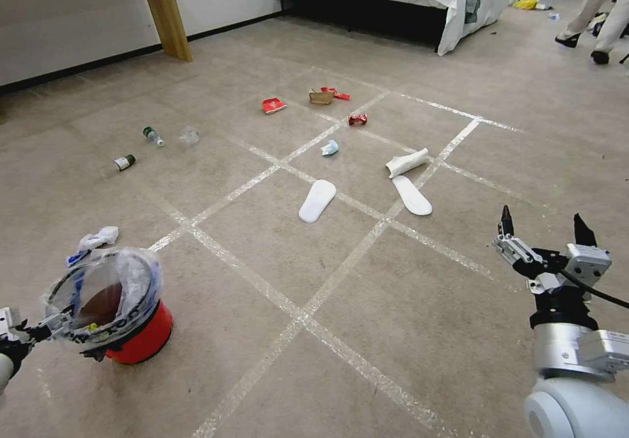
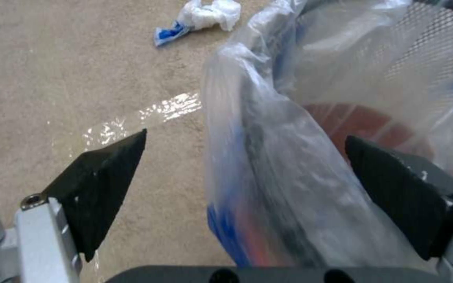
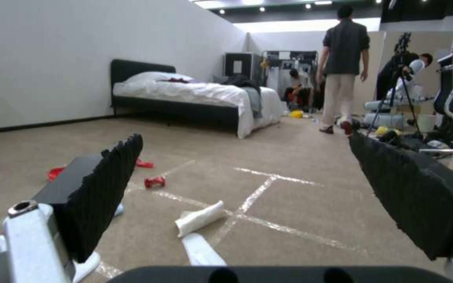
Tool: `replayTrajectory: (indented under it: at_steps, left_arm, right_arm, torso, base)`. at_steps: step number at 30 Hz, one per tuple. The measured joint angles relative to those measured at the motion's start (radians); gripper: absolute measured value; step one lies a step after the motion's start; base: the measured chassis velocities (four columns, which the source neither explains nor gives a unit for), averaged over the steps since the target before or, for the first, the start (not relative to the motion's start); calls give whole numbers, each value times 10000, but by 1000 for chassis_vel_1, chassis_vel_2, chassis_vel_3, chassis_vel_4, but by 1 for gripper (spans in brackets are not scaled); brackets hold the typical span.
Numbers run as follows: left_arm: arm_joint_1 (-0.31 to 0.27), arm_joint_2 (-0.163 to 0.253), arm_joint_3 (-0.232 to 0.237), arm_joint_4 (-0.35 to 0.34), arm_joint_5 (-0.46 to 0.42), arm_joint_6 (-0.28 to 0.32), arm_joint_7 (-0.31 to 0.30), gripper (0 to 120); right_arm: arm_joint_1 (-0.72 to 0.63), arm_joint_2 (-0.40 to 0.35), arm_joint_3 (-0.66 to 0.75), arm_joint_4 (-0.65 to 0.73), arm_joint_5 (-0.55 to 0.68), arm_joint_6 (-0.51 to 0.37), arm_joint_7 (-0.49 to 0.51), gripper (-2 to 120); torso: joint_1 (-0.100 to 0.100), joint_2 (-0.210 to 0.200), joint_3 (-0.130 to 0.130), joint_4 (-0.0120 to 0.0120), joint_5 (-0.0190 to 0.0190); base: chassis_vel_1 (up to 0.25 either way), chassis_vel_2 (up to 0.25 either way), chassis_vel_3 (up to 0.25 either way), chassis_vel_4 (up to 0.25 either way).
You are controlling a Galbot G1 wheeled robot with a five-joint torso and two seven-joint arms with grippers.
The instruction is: Pick up the trash bin and place the garbage on the floor into it.
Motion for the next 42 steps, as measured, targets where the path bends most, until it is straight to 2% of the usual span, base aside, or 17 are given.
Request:
replayTrajectory:
  at_steps: [8,18,20,23,24,25,28,29,30,33,34,35,37,39,40,42]
  left_arm:
    - [-392,599,630,484,-53,64,19,100]
    - [-424,1153,781,629,-45,409,188,95]
    - [-408,1336,839,683,-21,543,281,83]
    - [-401,1401,859,713,9,581,333,79]
    - [-359,1510,900,747,72,676,438,69]
    - [-359,1510,900,747,72,676,438,69]
    - [-313,1570,954,786,145,827,587,54]
    - [-313,1570,954,786,145,827,587,54]
    - [-317,1568,981,813,163,852,599,47]
    - [-320,1533,1015,812,188,881,604,42]
    - [-320,1533,1015,812,188,881,604,42]
    - [-322,1507,1025,763,189,909,606,47]
    - [-322,1505,1026,728,189,937,610,47]
    - [-315,1507,1027,707,190,952,629,41]
    - [-284,1519,1028,680,191,968,661,33]
    - [-273,1522,1028,673,193,974,673,32]
  right_arm:
    - [-176,139,45,6,-191,72,3,100]
    - [-128,221,-6,-86,-261,148,9,100]
    - [-70,234,-21,-127,-261,148,11,100]
    - [-66,236,-24,-143,-261,148,13,100]
    - [-69,233,-23,-156,-258,151,17,100]
    - [-69,233,-23,-156,-258,151,17,100]
    - [-86,215,9,-176,-251,213,36,100]
    - [-86,215,9,-176,-251,213,36,100]
    - [-90,209,26,-177,-247,227,44,100]
    - [-94,201,43,-185,-242,250,52,100]
    - [-94,201,43,-185,-242,250,52,100]
    - [-90,200,47,-198,-241,257,53,100]
    - [-88,200,47,-213,-241,264,55,100]
    - [-88,202,46,-219,-242,276,56,100]
    - [-91,206,42,-225,-243,299,58,100]
    - [-91,207,39,-230,-244,306,58,100]
  torso:
    - [0,0,0,1,0]
    - [0,0,0,1,1]
    - [0,0,0,1,1]
    - [0,0,0,1,1]
    - [0,0,0,1,1]
    - [0,0,0,1,1]
    - [1,0,-1,1,1]
    - [1,0,-1,1,1]
    - [0,0,-1,1,1]
    - [0,0,-1,1,1]
    - [0,0,-1,1,1]
    - [0,0,-1,1,1]
    - [0,0,-1,1,1]
    - [0,0,-1,0,2]
    - [0,1,-1,0,1]
    - [0,1,-1,1,1]
  base:
    - [0,0,0,0]
    - [0,0,0,0]
    - [0,0,0,0]
    - [0,0,0,0]
    - [0,0,0,0]
    - [0,0,0,0]
    - [0,0,0,0]
    - [0,0,0,0]
    - [0,0,0,0]
    - [0,0,0,0]
    - [0,0,0,0]
    - [0,0,0,0]
    - [0,0,0,0]
    - [0,0,0,0]
    - [0,0,0,0]
    - [0,0,0,0]
